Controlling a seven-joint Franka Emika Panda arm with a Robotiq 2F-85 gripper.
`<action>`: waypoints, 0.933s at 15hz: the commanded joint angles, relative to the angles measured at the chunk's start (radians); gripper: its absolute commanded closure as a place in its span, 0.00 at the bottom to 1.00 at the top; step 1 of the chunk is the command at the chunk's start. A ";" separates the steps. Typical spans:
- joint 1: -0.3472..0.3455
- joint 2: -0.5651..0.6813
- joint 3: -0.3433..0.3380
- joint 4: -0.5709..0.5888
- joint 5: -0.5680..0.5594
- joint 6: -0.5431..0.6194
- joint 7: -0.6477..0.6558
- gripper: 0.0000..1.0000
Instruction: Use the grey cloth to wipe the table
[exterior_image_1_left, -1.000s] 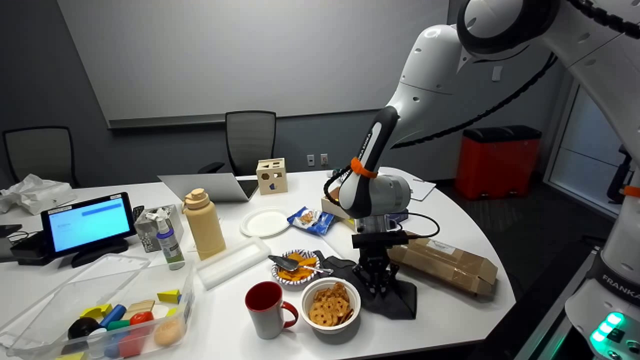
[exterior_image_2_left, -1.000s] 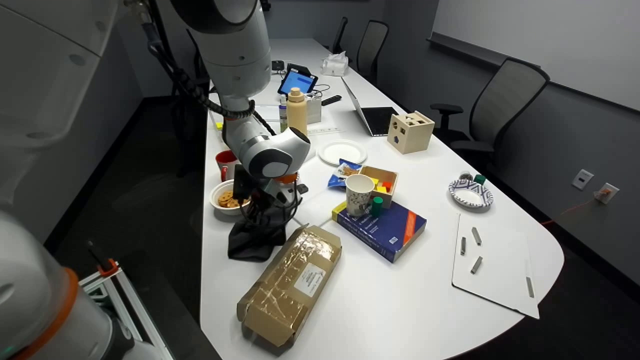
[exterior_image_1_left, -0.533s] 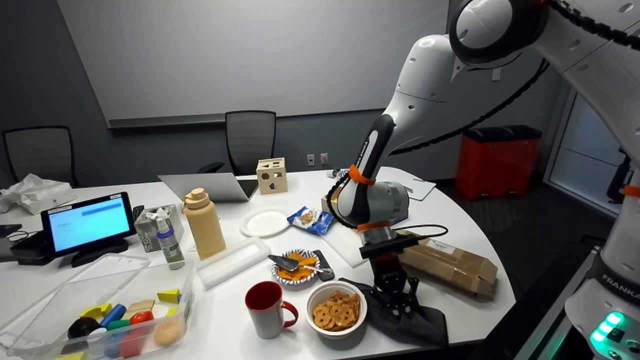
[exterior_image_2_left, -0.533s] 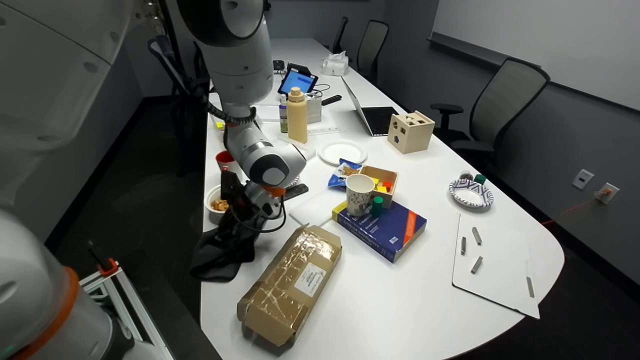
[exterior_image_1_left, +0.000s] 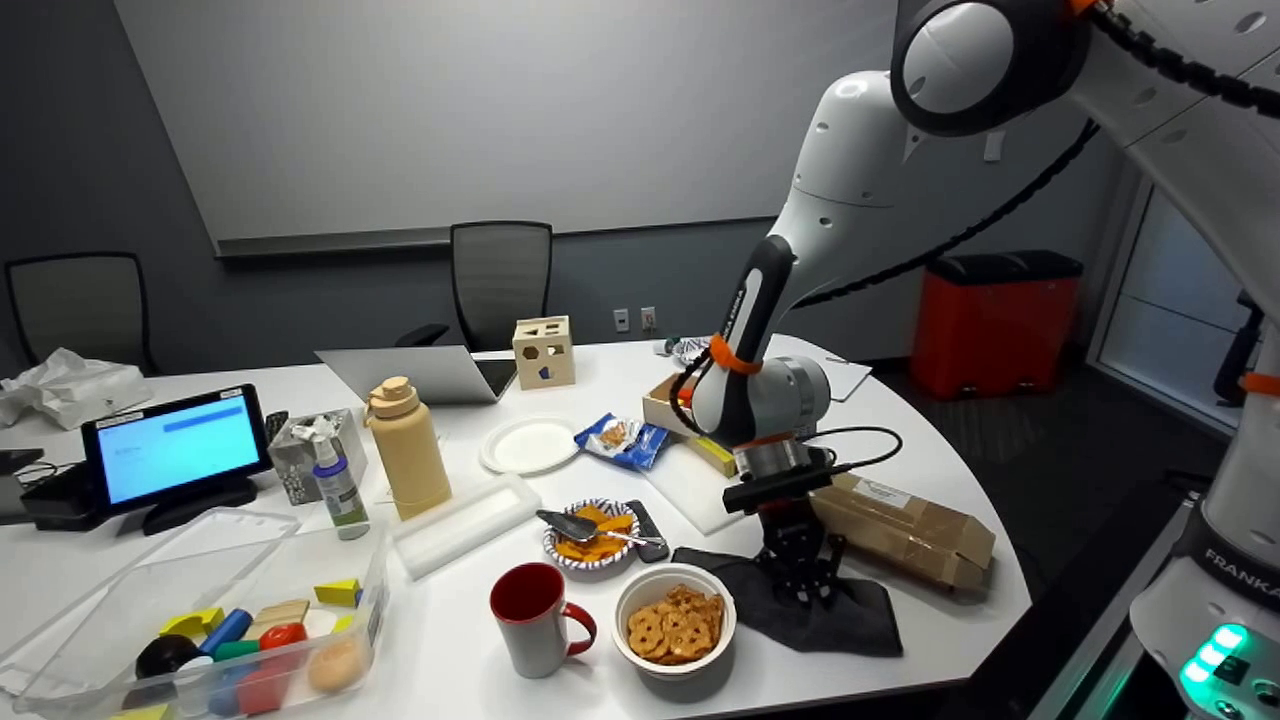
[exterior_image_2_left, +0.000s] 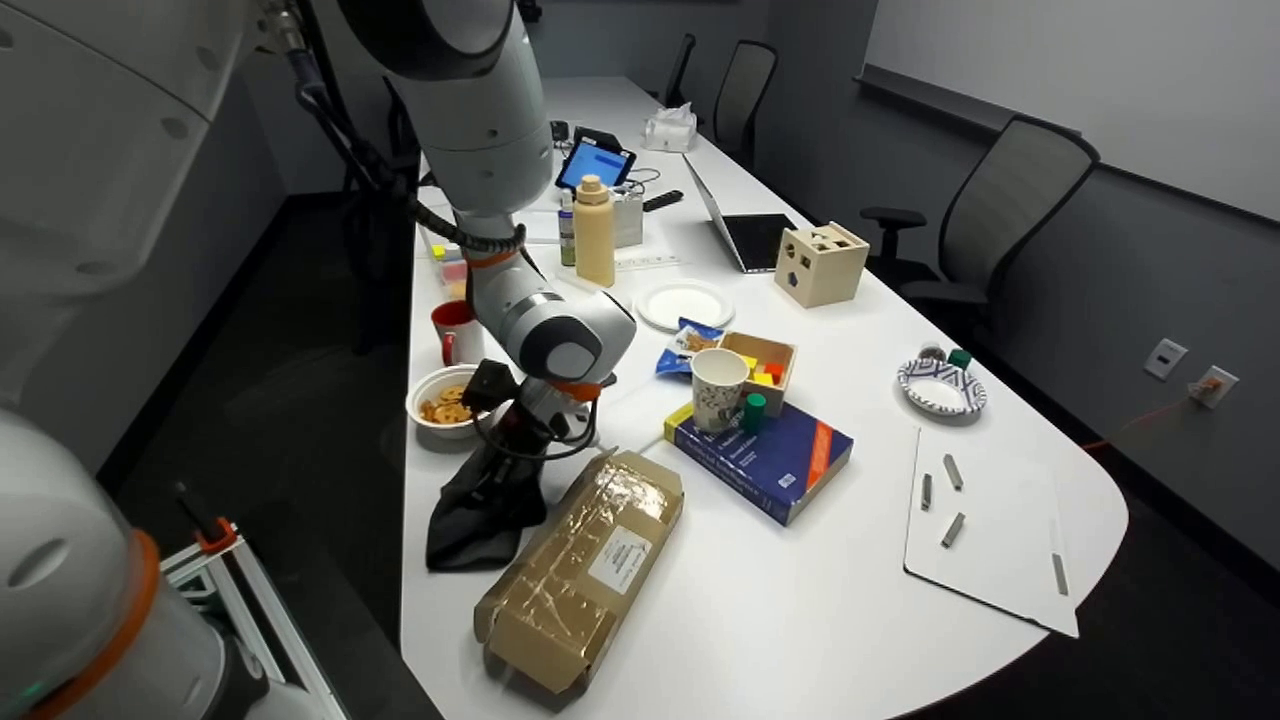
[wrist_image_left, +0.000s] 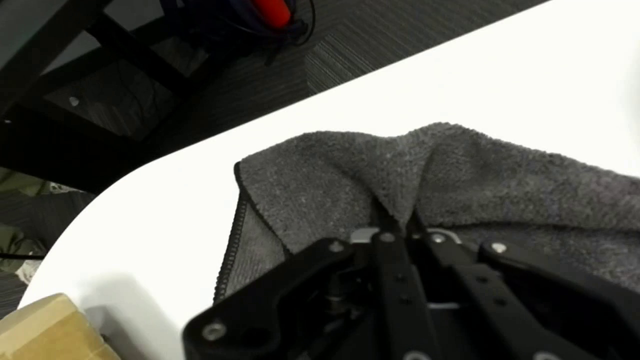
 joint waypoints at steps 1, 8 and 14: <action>0.077 -0.048 -0.048 -0.040 -0.087 0.119 0.117 0.99; 0.159 -0.075 -0.085 -0.076 -0.276 0.358 0.233 0.99; -0.052 -0.044 0.148 -0.034 -0.102 0.325 -0.080 0.99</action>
